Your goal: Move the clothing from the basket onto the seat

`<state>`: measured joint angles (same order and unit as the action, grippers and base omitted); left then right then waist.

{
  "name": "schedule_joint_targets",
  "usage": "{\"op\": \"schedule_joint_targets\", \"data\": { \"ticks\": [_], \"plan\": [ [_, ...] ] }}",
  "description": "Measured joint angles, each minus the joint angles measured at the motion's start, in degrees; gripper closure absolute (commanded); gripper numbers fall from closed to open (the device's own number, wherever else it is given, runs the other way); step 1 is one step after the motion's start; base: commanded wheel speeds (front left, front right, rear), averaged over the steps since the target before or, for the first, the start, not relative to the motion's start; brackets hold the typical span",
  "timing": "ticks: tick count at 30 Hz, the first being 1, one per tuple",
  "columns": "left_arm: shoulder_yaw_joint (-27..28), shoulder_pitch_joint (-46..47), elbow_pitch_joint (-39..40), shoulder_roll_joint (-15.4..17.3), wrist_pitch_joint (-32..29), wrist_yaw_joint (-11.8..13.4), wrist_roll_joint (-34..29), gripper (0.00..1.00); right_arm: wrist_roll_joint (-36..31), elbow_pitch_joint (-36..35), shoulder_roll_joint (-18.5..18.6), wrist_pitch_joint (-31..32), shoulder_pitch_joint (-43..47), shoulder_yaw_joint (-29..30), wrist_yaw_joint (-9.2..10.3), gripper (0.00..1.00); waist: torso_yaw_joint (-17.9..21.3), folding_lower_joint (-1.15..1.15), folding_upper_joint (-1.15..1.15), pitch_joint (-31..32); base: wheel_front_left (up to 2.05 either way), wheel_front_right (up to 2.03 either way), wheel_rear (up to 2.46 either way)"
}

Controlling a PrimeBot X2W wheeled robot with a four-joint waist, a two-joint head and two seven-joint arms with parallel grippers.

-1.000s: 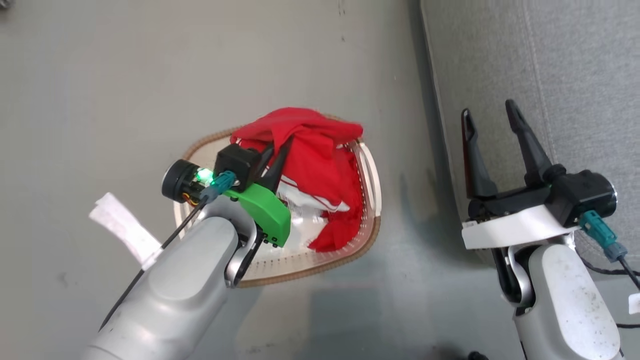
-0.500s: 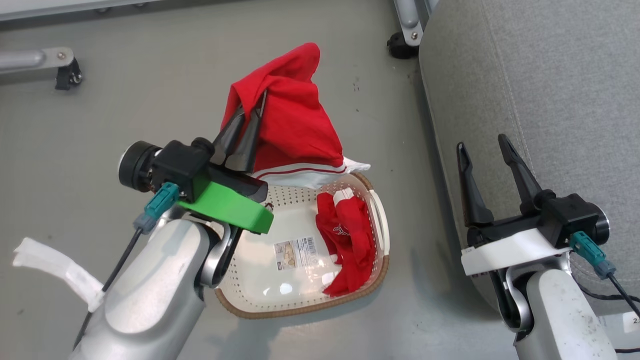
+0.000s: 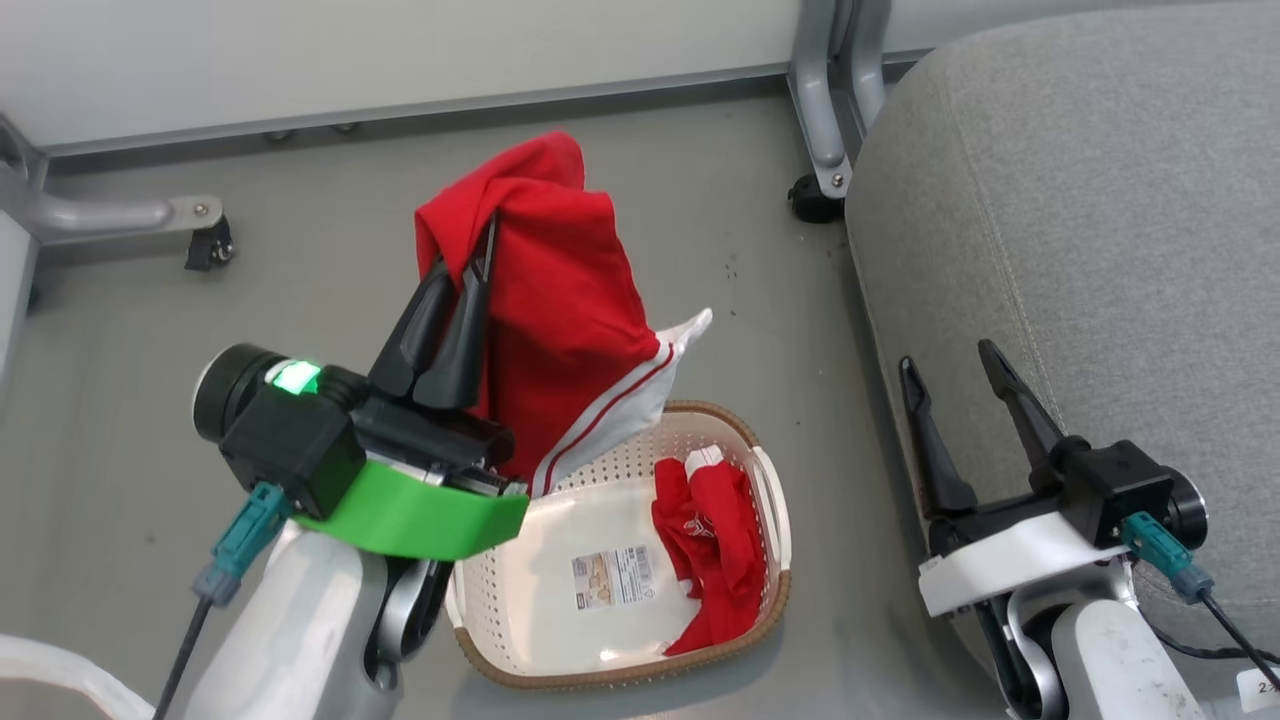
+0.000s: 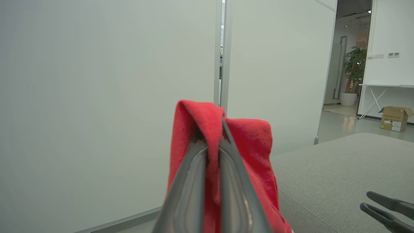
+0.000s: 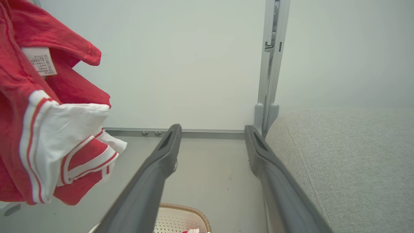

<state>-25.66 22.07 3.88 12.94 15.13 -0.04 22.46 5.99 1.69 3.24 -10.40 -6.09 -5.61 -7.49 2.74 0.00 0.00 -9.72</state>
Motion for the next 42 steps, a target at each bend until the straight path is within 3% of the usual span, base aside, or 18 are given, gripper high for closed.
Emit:
{"op": "schedule_joint_targets", "data": {
  "ticks": [15, 34, 42],
  "plan": [
    [1.49, -11.91, 0.89, -3.03, -0.01, -2.59, -1.70, 1.00, 0.45, -1.77, -0.13, 3.49, 5.75, -1.66, 0.00, 0.00, -0.06, 0.00, 0.00, 7.17, 0.00, 0.00, 0.00],
    [2.99, -13.40, 0.00, -4.79, -0.01, -4.19, -2.44, 1.00, 0.89, -2.83, -0.22, 4.42, 7.00, -2.15, 0.00, 0.00, -0.01, 0.00, 0.00, 7.92, 0.00, 0.00, 0.00],
    [3.21, -13.37, -0.29, -5.17, -0.01, -4.53, -2.88, 1.00, 3.44, -2.76, 0.99, 6.24, 5.15, -7.98, 0.00, 0.00, -0.27, 0.00, 0.00, 7.51, 0.00, 0.00, 0.00]
  ]
}}
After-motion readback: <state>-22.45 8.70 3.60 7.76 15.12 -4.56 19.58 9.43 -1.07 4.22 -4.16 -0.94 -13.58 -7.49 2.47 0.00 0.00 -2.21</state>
